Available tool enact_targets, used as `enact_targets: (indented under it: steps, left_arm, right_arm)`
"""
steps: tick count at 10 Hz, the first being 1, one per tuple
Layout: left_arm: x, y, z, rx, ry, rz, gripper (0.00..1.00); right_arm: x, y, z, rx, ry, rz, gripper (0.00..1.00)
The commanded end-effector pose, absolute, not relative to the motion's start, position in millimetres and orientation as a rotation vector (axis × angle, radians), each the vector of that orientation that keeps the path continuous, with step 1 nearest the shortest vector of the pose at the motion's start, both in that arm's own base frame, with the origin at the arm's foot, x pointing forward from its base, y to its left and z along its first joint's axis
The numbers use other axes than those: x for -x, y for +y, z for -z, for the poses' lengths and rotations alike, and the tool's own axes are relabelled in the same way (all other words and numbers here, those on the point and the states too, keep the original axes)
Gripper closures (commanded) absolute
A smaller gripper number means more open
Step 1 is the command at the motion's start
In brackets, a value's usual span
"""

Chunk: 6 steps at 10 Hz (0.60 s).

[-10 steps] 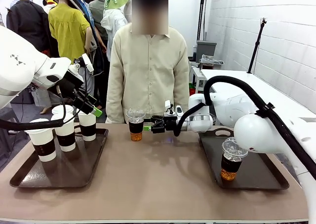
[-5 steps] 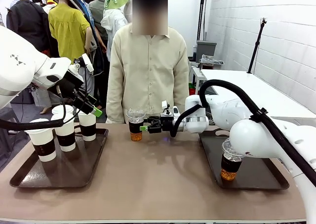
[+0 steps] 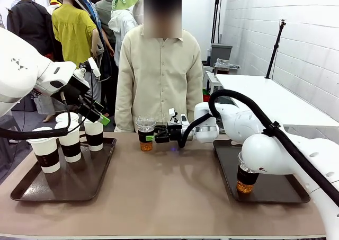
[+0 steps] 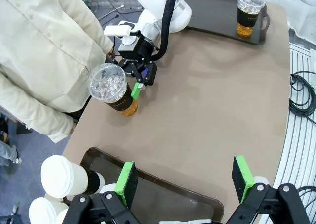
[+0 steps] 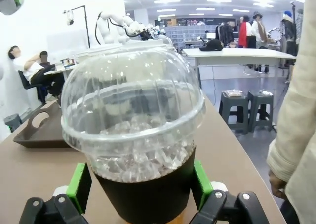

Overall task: Distribute the coffee onto the tray.
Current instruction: Pick up another iced Americano from the middle of the table and place it on the right Handle tray.

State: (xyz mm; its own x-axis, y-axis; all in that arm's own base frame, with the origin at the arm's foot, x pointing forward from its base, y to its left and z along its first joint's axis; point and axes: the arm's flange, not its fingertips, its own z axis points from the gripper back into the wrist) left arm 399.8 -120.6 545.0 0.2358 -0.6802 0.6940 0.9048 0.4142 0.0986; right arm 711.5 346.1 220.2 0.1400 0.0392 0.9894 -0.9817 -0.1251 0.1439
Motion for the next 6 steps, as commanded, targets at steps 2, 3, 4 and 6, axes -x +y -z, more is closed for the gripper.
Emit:
enact_targets:
  steps: [2,3,4,6]
  left_arm:
    - [-402.1,-117.5,-543.8,0.376,-0.751,1.135,0.00]
    - [-402.1,-117.5,-543.8,0.376,-0.751,1.135,0.00]
    - [-402.1,-117.5,-543.8,0.376,-0.751,1.135,0.00]
    - [-402.1,-117.5,-543.8,0.376,-0.751,1.135,0.00]
  right_arm:
    - [-727.4,358.0,-221.3,-1.368,-0.981,-1.207,0.00]
    - [-728.1,358.9,-221.1,-1.368,-0.981,-1.214,0.00]
    - [-729.4,361.1,-220.4,-1.379,-0.966,-1.212,0.00]
    - [-727.1,356.8,-222.3,-1.384,-0.978,-1.218,0.18]
